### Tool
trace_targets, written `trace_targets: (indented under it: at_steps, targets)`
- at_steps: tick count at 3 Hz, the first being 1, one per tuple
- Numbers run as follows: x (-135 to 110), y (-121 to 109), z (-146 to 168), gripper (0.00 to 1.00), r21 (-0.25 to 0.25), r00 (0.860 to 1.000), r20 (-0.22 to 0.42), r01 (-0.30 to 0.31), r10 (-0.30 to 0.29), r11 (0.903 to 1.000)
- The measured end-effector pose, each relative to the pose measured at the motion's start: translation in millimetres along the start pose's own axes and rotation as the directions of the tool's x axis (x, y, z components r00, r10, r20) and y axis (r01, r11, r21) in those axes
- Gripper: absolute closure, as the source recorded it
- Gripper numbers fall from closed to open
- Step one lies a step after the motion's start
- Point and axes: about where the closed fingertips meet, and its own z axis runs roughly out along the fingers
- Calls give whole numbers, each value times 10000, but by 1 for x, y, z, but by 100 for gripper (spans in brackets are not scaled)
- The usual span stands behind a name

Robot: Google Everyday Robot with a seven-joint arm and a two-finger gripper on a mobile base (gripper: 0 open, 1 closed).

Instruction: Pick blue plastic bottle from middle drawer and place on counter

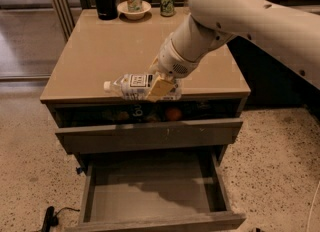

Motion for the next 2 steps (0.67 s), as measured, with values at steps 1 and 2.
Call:
trace_targets:
  at_steps: [1, 2]
  targets:
    - [-4, -11, 1, 100, 166, 9997, -138, 188, -186, 9997]
    - [-8, -22, -1, 100, 197, 9992, -309, 249, -242, 9995]
